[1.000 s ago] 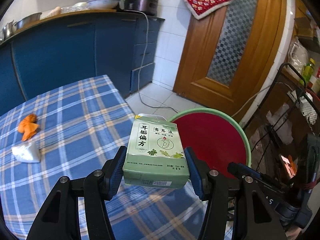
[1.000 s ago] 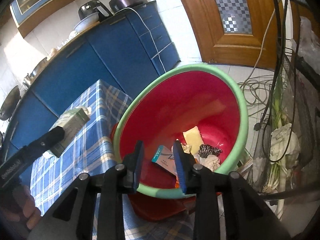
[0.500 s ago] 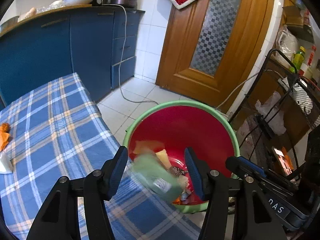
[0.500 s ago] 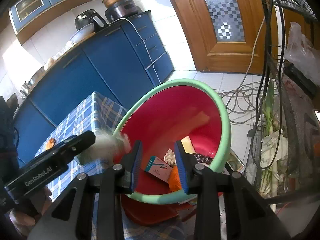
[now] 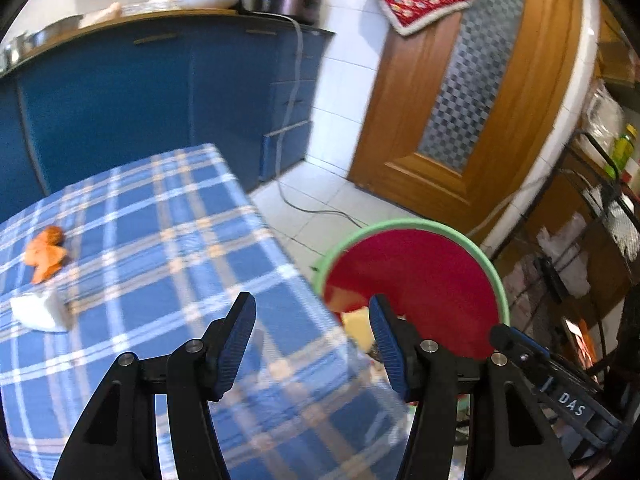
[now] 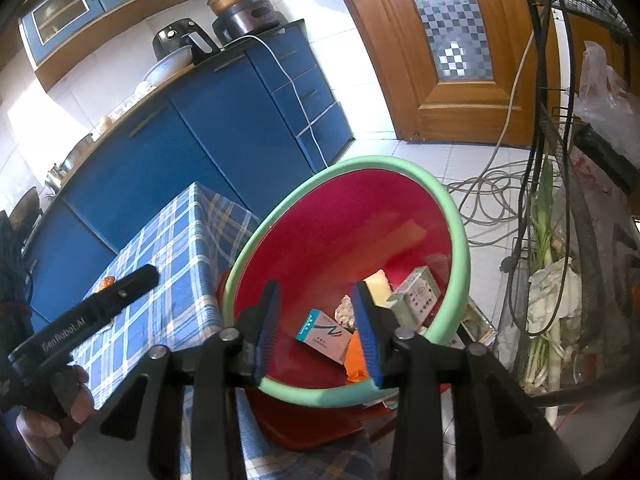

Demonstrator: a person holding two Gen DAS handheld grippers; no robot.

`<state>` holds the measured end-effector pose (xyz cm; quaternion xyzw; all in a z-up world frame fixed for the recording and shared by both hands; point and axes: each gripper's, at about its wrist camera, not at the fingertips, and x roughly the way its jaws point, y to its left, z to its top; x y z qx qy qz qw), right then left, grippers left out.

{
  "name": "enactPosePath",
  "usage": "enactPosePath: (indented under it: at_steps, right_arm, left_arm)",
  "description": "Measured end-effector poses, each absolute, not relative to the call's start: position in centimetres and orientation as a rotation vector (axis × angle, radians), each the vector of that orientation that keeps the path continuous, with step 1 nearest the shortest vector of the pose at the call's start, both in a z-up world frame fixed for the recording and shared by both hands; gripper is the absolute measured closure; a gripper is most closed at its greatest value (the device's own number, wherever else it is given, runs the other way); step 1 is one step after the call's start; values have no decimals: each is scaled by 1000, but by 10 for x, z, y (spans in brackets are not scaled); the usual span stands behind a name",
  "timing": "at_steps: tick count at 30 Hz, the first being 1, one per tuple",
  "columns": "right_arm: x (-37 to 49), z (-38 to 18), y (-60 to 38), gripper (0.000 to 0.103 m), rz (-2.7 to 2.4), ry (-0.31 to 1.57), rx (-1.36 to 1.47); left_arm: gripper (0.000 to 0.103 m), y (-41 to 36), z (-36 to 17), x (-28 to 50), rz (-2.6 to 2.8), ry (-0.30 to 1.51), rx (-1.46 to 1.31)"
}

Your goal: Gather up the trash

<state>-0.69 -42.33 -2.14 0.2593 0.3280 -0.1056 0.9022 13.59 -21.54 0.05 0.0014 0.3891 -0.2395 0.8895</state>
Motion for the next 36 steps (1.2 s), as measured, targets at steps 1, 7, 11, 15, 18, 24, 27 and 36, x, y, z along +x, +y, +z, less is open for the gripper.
enactPosePath:
  at_steps: [1, 7, 11, 15, 18, 24, 27, 36]
  right_arm:
    - [-7, -21, -423, 57, -218, 678, 537]
    - [-4, -20, -416, 52, -208, 681, 532]
    - [-2, -19, -409, 51, -196, 688, 522]
    - [0, -18, -402, 48, -182, 692, 509]
    - [2, -17, -397, 48, -173, 696, 498]
    - [6, -18, -389, 47, -164, 707, 483]
    - [6, -18, -386, 47, -159, 712, 478]
    - [11, -19, -379, 47, -143, 726, 459]
  left_arm:
    - [42, -208, 2, 137, -480, 805, -6]
    - [42, -163, 6, 148, -359, 787, -38]
    - [40, -129, 3, 159, -234, 789, -63]
    - [32, -95, -3, 171, -99, 789, -90]
    - [30, -76, -9, 180, -16, 808, -104]
    - [30, -48, -23, 199, 64, 845, -178]
    - [30, -37, -32, 206, 89, 870, -231]
    - [36, -25, -46, 213, 99, 888, -319]
